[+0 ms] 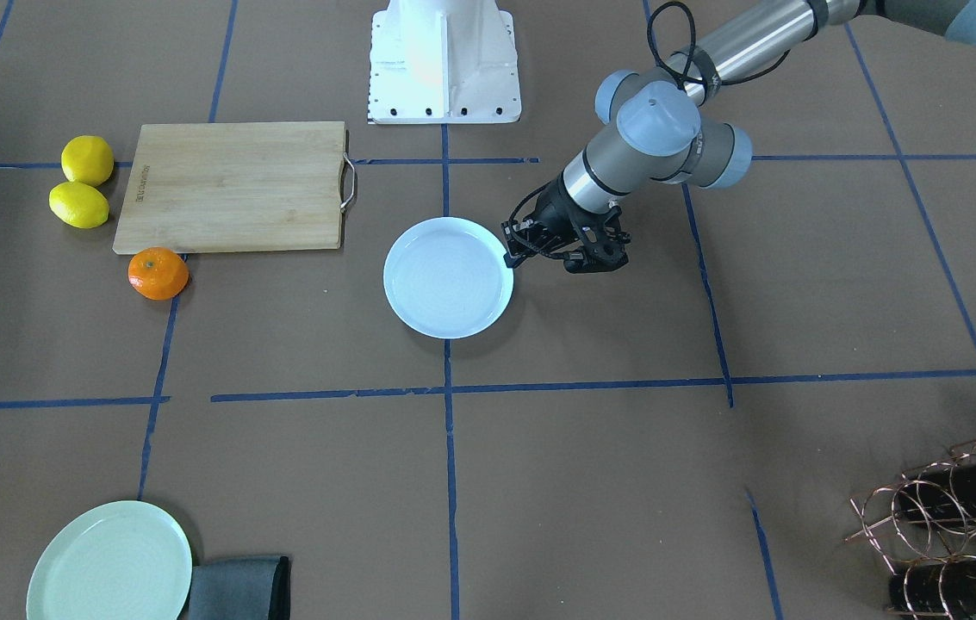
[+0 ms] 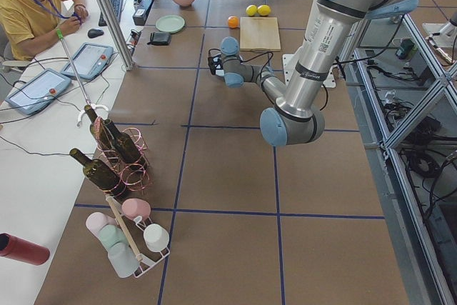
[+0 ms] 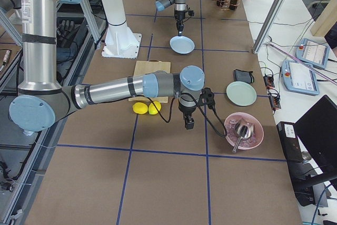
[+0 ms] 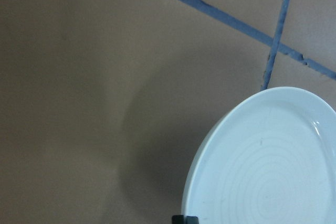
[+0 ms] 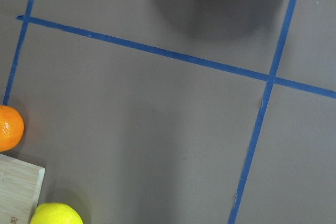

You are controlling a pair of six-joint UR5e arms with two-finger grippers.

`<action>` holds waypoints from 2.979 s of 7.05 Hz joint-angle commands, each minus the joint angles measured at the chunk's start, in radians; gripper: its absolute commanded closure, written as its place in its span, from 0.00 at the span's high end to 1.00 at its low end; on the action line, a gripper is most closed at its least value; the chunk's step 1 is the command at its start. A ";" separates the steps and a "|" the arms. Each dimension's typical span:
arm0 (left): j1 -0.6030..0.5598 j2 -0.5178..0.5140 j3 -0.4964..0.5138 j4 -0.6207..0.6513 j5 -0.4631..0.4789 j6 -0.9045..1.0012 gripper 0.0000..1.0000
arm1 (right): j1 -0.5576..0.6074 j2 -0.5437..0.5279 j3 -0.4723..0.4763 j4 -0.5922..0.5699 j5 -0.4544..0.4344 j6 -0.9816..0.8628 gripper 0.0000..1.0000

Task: Pick orange to plate
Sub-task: 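Push the light blue plate with the left gripper toward the table center, then withdraw the left gripper while the right gripper reaches toward the orange, then lower the right gripper over the orange and close on it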

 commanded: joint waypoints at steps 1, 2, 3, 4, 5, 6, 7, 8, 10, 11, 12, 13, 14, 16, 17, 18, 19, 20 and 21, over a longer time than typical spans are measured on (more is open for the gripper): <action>0.022 -0.003 -0.001 -0.003 0.015 0.004 0.15 | -0.002 -0.001 -0.002 0.000 0.030 0.001 1.00; 0.016 0.005 -0.013 -0.004 0.062 0.002 0.75 | -0.026 0.001 0.000 0.001 0.051 0.016 1.00; 0.002 0.019 -0.080 -0.001 0.085 0.002 0.77 | -0.058 0.010 0.004 0.001 0.083 0.080 1.00; -0.045 0.087 -0.160 -0.001 0.051 0.012 0.77 | -0.124 0.013 0.048 0.003 0.088 0.170 1.00; -0.094 0.138 -0.206 -0.003 -0.007 0.048 0.76 | -0.193 0.018 0.088 0.035 0.087 0.291 1.00; -0.124 0.233 -0.255 -0.007 -0.072 0.206 0.76 | -0.274 0.019 0.088 0.189 0.079 0.496 1.00; -0.173 0.322 -0.298 -0.009 -0.094 0.285 0.76 | -0.378 0.021 0.084 0.371 0.002 0.742 1.00; -0.232 0.400 -0.323 -0.013 -0.112 0.388 0.76 | -0.518 0.022 0.082 0.518 -0.139 0.966 1.00; -0.323 0.481 -0.339 -0.015 -0.164 0.533 0.81 | -0.696 0.051 0.078 0.569 -0.368 1.138 1.00; -0.323 0.479 -0.339 -0.015 -0.164 0.532 0.83 | -0.709 0.058 0.061 0.571 -0.387 1.142 1.00; -0.323 0.479 -0.337 -0.015 -0.164 0.530 0.84 | -0.720 0.058 0.047 0.571 -0.395 1.143 1.00; -0.322 0.476 -0.337 -0.015 -0.164 0.526 0.86 | -0.734 0.059 0.030 0.571 -0.415 1.143 1.00; -0.323 0.478 -0.339 -0.015 -0.163 0.526 0.87 | -0.761 0.059 0.027 0.571 -0.419 1.148 1.00; -0.322 0.478 -0.337 -0.015 -0.158 0.526 0.88 | -0.781 0.065 0.009 0.572 -0.438 1.151 1.00; -0.323 0.479 -0.339 -0.015 -0.160 0.526 0.88 | -0.796 0.088 -0.017 0.572 -0.461 1.151 1.00; -0.322 0.478 -0.336 -0.015 -0.157 0.524 0.89 | -0.800 0.094 -0.031 0.572 -0.462 1.151 1.00; -0.323 0.479 -0.337 -0.015 -0.157 0.524 0.89 | -0.804 0.096 -0.033 0.572 -0.462 1.151 1.00; -0.322 0.478 -0.337 -0.015 -0.157 0.524 0.90 | -0.809 0.101 -0.042 0.572 -0.464 1.151 1.00; -0.322 0.478 -0.337 -0.015 -0.157 0.524 0.90 | -0.809 0.116 -0.071 0.577 -0.464 1.151 1.00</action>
